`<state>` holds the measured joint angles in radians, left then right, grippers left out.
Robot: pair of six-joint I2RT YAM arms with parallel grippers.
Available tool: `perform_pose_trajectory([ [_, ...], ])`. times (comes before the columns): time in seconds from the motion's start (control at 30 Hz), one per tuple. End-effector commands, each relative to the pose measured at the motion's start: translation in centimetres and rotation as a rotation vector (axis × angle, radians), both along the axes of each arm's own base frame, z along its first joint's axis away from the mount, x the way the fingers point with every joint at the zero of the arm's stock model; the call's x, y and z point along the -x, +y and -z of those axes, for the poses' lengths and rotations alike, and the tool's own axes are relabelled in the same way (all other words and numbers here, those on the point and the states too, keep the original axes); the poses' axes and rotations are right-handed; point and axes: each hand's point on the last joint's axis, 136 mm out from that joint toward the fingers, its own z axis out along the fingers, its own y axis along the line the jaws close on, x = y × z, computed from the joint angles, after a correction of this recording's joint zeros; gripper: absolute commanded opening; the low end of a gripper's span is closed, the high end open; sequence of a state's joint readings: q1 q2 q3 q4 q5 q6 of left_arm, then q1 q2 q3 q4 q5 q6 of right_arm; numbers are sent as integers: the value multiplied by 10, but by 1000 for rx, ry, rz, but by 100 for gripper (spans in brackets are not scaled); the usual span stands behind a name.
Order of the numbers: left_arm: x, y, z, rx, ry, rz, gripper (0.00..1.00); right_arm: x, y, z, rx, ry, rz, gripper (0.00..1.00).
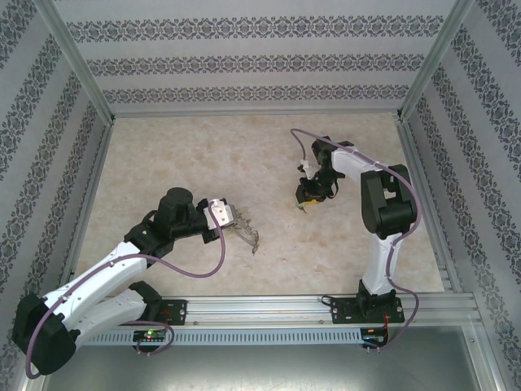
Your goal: Put the keys on the keyring
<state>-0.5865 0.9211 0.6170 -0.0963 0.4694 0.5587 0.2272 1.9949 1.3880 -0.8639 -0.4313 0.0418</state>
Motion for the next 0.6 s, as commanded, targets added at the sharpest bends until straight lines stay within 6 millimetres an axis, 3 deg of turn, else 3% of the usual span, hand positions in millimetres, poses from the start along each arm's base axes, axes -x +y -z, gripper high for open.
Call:
perform_pose_trajectory([
  [0.0,-6,-1,-20,52,-48,-8,0,-2,1,-10,14,-27,81,31],
  [0.13,-6,-2,-19,52,-44,-4,0,-1,0,-3,80,-18,91,36],
  [0.3,-6,-2,-19,52,-44,-3,0,3,12,8,101,2,68,32],
  [0.57,-6,-2,-19,51,-44,-1,0,4,7,17,204,-1,29,32],
])
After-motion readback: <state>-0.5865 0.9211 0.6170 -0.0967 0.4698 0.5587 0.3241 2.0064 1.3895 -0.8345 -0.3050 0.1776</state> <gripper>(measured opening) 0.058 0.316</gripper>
